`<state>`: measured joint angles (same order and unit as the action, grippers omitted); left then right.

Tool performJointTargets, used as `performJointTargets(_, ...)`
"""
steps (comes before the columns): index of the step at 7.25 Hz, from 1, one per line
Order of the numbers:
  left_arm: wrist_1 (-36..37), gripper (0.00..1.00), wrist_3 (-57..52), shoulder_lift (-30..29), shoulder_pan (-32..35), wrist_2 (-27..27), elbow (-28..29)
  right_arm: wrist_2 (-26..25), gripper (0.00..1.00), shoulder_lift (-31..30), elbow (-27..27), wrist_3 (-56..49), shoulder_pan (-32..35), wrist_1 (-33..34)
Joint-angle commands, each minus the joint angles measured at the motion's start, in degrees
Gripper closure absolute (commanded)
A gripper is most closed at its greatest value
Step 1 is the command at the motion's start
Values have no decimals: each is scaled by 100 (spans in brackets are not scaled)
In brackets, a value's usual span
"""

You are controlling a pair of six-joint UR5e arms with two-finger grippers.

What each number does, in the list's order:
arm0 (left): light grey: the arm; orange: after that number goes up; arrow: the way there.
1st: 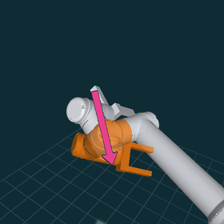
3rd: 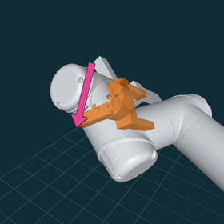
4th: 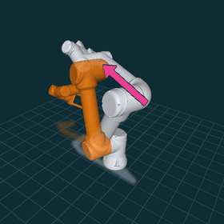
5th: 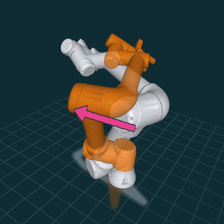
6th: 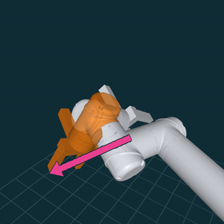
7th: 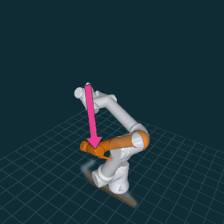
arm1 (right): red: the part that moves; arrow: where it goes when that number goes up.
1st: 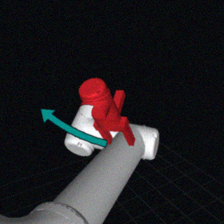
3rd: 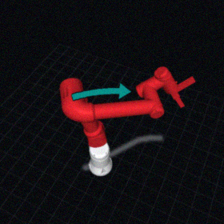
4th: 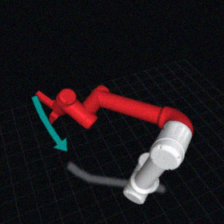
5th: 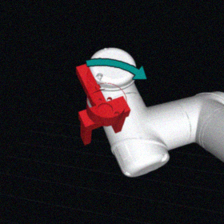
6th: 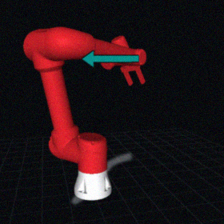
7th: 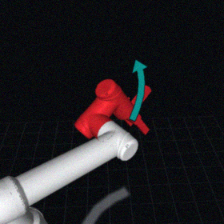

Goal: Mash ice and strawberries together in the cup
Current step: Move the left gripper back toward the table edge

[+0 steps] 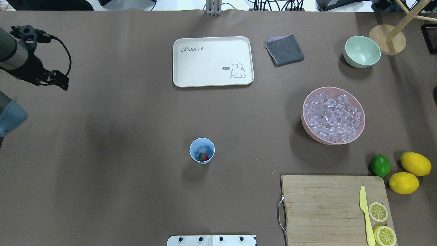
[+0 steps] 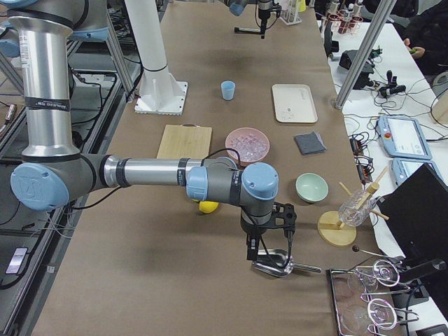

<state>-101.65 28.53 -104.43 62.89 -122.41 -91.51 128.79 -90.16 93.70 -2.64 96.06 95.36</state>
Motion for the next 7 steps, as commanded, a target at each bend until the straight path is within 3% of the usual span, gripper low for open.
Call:
performJointTargets(1, -266, 4, -1389, -269, 905, -222, 1288, 14, 0, -71, 103, 0, 0, 9)
performJointTargets(4, -1048, 4, -1421, -192, 1137, -625, 2030, -65, 0, -125, 271, 0, 0, 27)
performJointTargets(7, -1243, 4, -1359, 150, 1155, -898, 2136, -65, 0, -81, 262, 0, 0, 27)
